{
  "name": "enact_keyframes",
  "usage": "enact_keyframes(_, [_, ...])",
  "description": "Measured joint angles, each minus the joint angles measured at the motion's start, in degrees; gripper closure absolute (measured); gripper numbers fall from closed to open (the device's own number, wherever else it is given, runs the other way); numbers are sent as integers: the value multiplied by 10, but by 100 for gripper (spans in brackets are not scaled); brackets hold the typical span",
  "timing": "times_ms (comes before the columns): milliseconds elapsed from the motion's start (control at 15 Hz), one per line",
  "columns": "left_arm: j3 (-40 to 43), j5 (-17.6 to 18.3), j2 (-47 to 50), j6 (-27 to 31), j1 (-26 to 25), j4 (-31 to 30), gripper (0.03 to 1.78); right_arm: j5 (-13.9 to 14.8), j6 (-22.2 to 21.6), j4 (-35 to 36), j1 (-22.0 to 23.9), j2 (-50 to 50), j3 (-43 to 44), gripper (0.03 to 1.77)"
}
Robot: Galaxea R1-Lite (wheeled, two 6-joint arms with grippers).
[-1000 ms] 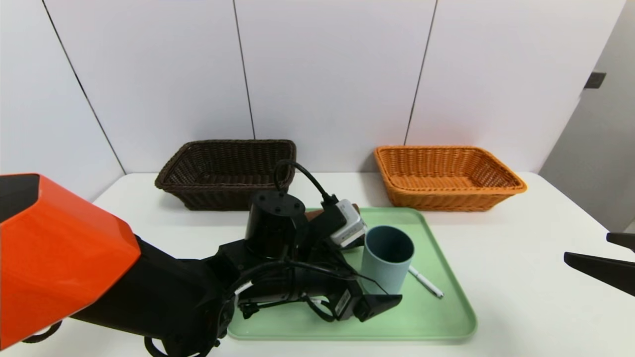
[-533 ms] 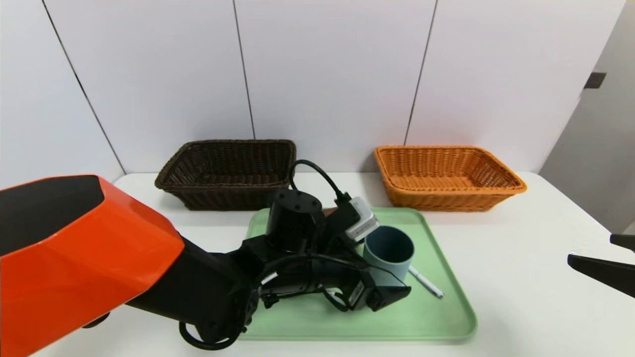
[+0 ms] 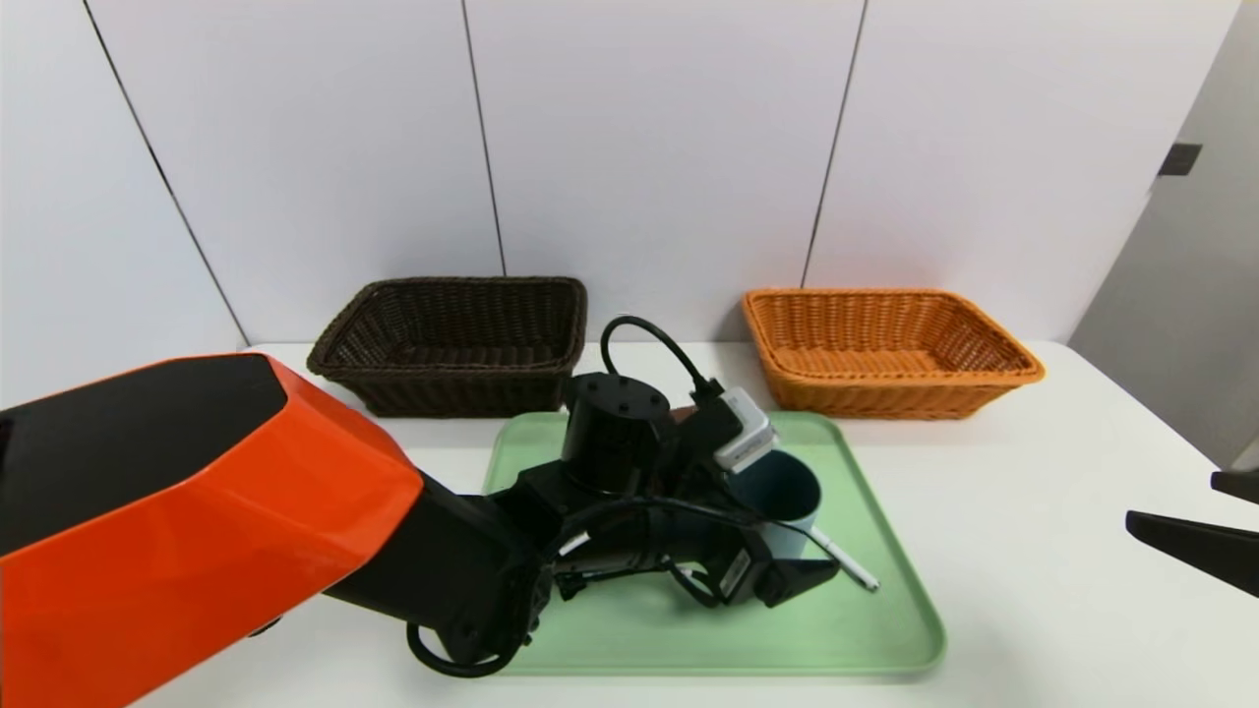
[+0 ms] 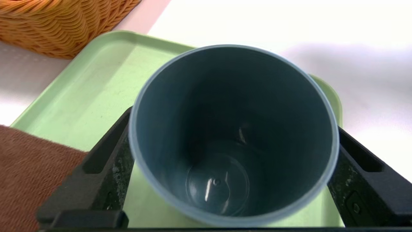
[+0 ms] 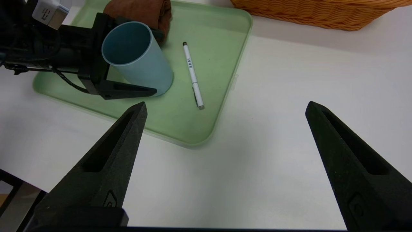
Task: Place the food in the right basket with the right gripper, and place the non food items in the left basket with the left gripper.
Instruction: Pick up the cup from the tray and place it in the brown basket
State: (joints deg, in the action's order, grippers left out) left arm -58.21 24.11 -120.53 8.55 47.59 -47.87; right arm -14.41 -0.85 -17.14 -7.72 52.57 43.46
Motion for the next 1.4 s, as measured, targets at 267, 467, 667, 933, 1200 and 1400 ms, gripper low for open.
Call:
enact_keyframes(267, [-17, 0, -15, 0, 5, -1, 12, 0, -2, 0, 0, 0, -1, 10])
enact_keyframes(467, [-21, -2, -19, -1, 5, 0, 58, 0, -3, 0, 1, -1, -3, 10])
enact_keyframes(667, [-21, -4, -16, -2, 6, 0, 64, 0, -3, 0, 1, -2, -4, 10])
enact_keyframes(933, [-19, -12, 11, -3, 4, 5, 64, 0, -3, 2, 1, -5, -10, 10])
enact_keyframes(1200, [-37, -58, 70, -3, -15, 26, 64, -1, -3, 5, 1, -9, -18, 10])
enact_keyframes(1400, [-79, -67, 112, -10, -59, 80, 64, -3, -3, 6, 0, -9, -20, 10])
